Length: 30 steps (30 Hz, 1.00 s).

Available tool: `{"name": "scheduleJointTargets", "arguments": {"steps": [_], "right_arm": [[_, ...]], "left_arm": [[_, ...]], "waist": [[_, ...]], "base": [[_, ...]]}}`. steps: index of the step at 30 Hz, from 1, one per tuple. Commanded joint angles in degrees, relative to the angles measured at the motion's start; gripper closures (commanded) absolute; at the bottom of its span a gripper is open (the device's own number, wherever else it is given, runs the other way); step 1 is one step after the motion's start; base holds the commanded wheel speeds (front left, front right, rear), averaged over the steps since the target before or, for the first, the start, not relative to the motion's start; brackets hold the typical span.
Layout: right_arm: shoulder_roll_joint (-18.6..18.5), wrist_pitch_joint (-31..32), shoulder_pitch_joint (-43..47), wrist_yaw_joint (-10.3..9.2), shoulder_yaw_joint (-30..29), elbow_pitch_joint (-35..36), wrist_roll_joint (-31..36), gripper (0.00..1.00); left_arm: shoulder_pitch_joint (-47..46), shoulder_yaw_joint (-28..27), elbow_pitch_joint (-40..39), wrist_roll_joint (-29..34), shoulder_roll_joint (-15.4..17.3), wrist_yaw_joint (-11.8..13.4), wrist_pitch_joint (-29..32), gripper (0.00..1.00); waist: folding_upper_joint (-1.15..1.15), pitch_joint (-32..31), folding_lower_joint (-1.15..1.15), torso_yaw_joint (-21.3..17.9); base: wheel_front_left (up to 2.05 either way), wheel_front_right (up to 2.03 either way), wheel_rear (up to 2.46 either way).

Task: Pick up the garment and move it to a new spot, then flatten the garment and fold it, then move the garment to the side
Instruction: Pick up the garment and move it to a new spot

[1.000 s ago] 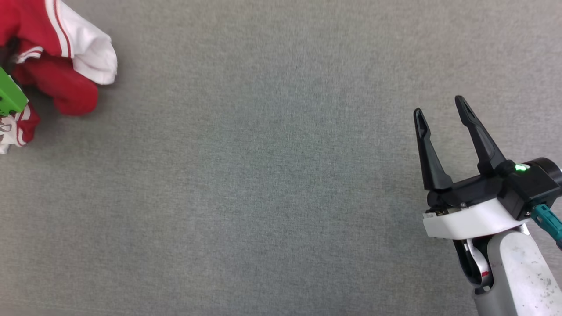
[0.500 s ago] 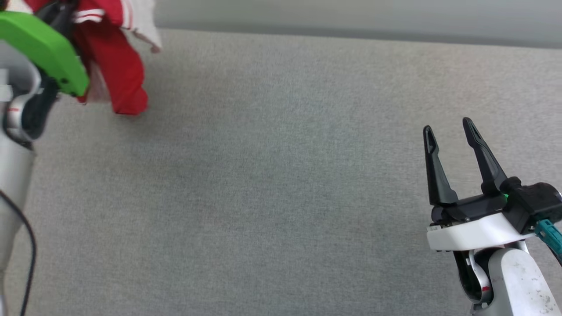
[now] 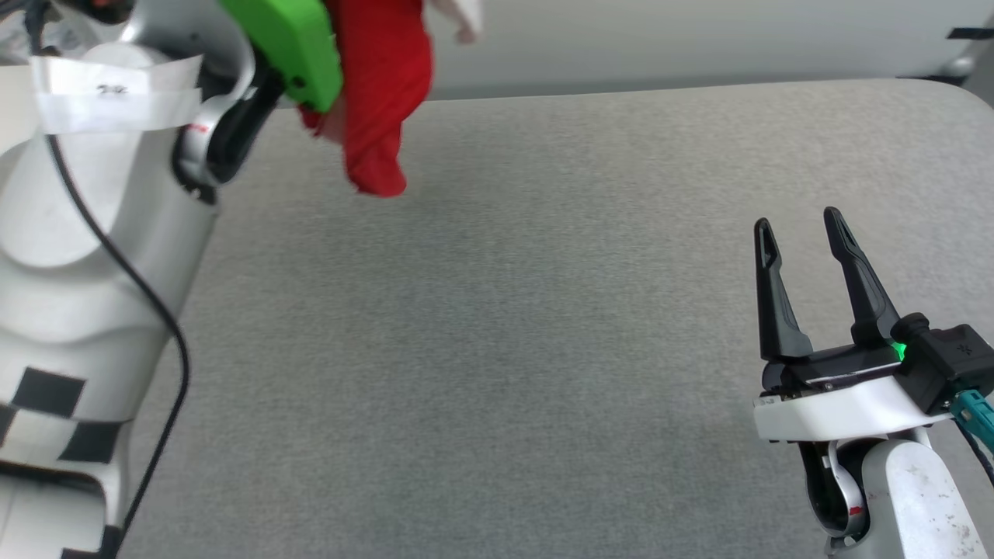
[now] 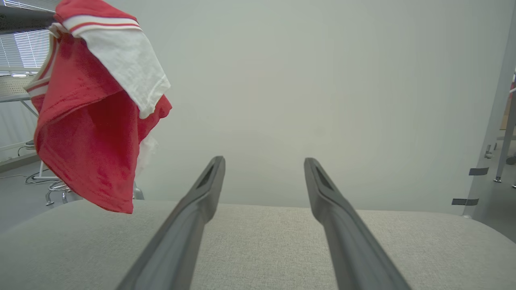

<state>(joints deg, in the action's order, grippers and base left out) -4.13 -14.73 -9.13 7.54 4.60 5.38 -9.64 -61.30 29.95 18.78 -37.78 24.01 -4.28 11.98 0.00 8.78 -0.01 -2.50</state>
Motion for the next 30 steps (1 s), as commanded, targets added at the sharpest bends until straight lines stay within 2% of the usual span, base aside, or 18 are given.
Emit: {"name": "scheduleJointTargets", "arguments": {"steps": [1,6,10,17,21,22,23,24,30], "right_arm": [[0.3,-0.3,0.3,-0.05,0.2,0.3,-0.4,0.0],[0.6,-0.3,0.2,-0.05,-0.2,0.5,-0.6,0.0],[0.8,-0.3,0.3,-0.05,-0.5,0.6,-0.6,0.0],[1.0,-0.3,0.2,-0.05,-1.1,0.7,-0.3,0.0],[1.0,-0.3,-0.1,-0.05,-0.7,0.4,0.0,0.0],[1.0,-0.3,-0.1,-0.05,-0.6,0.3,0.0,0.0],[1.0,-0.3,-0.1,-0.05,-0.4,0.1,0.1,0.0],[1.0,-0.3,-0.2,-0.05,-0.3,0.0,0.2,0.0],[1.0,-0.3,0.1,-0.05,-0.4,-0.9,0.5,0.0]], "left_arm": [[-1.8,0.5,0.6,0.8,-1.6,0.0,-1.2,1.0],[-2.4,2.6,3.3,2.2,-6.4,0.4,-5.4,1.0],[2.1,4.8,6.4,2.5,-10.1,1.0,-9.2,1.0],[14.3,14.6,15.0,5.9,-14.8,0.0,-11.7,1.0],[18.2,18.2,19.6,6.8,-17.1,-0.6,-13.1,1.0],[18.5,18.8,20.5,7.0,-17.5,-0.7,-13.4,0.55],[18.8,19.5,21.7,7.2,-17.9,-0.8,-13.5,0.04],[19.0,20.0,22.5,7.3,-18.3,-0.9,-13.4,0.0],[18.4,21.3,25.3,6.8,-19.6,-1.7,-15.5,0.0]], "waist": [[0.0,1.0,0.01,-3.6],[0.0,2.1,0.01,-6.3],[0.0,2.5,0.01,-7.4],[0.0,3.3,0.01,-7.5],[0.0,3.6,0.01,-6.6],[0.0,3.6,0.01,-6.4],[0.0,3.7,0.01,-6.1],[0.0,3.6,0.01,-5.8],[0.0,2.5,0.01,-3.7]], "base": [[0.0,0.0,0.0],[0.0,0.0,0.0],[0.0,0.0,0.0],[0.0,0.0,0.0],[0.0,0.0,0.0],[0.0,0.0,0.0],[0.0,0.0,0.0],[0.0,0.0,0.0],[0.0,0.0,0.0]]}}
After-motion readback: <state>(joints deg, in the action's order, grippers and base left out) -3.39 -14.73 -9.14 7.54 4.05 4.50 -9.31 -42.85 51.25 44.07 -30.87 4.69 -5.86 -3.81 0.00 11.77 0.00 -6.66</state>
